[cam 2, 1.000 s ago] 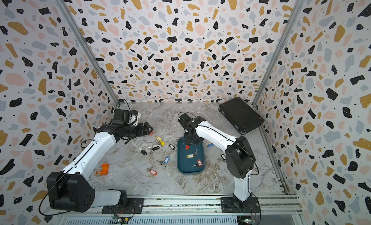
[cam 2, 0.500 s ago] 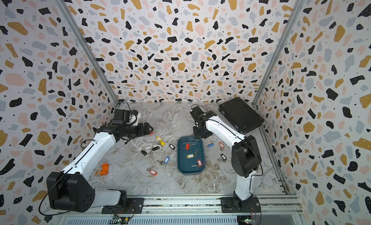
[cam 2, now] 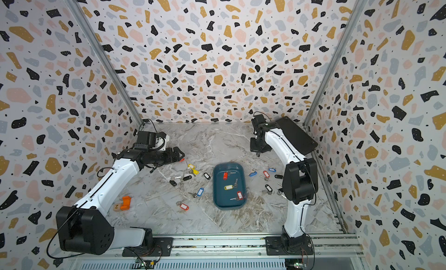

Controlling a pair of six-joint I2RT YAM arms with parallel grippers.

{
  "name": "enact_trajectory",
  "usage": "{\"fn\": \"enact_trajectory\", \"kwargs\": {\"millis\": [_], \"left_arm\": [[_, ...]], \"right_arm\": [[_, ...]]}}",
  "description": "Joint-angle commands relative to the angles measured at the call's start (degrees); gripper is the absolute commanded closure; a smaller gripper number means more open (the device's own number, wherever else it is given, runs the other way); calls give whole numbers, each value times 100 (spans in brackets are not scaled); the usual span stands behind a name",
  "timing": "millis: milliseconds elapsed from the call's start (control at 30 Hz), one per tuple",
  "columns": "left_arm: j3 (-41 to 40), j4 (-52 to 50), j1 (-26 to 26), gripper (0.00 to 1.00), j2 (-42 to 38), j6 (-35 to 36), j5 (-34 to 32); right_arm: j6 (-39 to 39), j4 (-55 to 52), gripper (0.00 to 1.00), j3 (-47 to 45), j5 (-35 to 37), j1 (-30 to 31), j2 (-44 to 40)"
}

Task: Take the keys out of the storage box
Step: Place the key at the center of the board.

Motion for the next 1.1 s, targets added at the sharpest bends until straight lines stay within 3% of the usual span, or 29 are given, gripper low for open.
{"fn": "enact_trajectory", "kwargs": {"millis": [0, 200, 233, 267, 333, 467, 700, 867, 1067], "left_arm": [[-11, 130, -68, 11, -79, -1, 25], [-11, 113, -207, 11, 0, -19, 1], [-11, 131, -220, 11, 9, -25, -8], [-11, 127, -222, 11, 26, -20, -14], [-10, 115, -237, 11, 40, -30, -36], [-11, 97, -265, 11, 67, -12, -97], [-2, 73, -454, 14, 41, 123, -355], [-56, -90, -1673, 17, -369, 543, -2056], [349, -439, -2977, 20, -259, 388, -2818]], "right_arm": [[-147, -149, 100, 242, -283, -170, 414], [-107, -31, 100, 74, -436, -325, 543], [-112, -18, 93, 28, -395, -334, 519], [-84, -17, 79, -14, -337, -356, 499], [-110, -14, 65, -106, -439, -408, 444], [-201, -30, 52, -394, -566, -419, 90], [-260, -237, 55, -1356, -786, -422, -1257], [-196, -290, 61, -2681, -525, -422, -2813], [-376, -747, 65, -3431, 275, -418, -4173]]}}
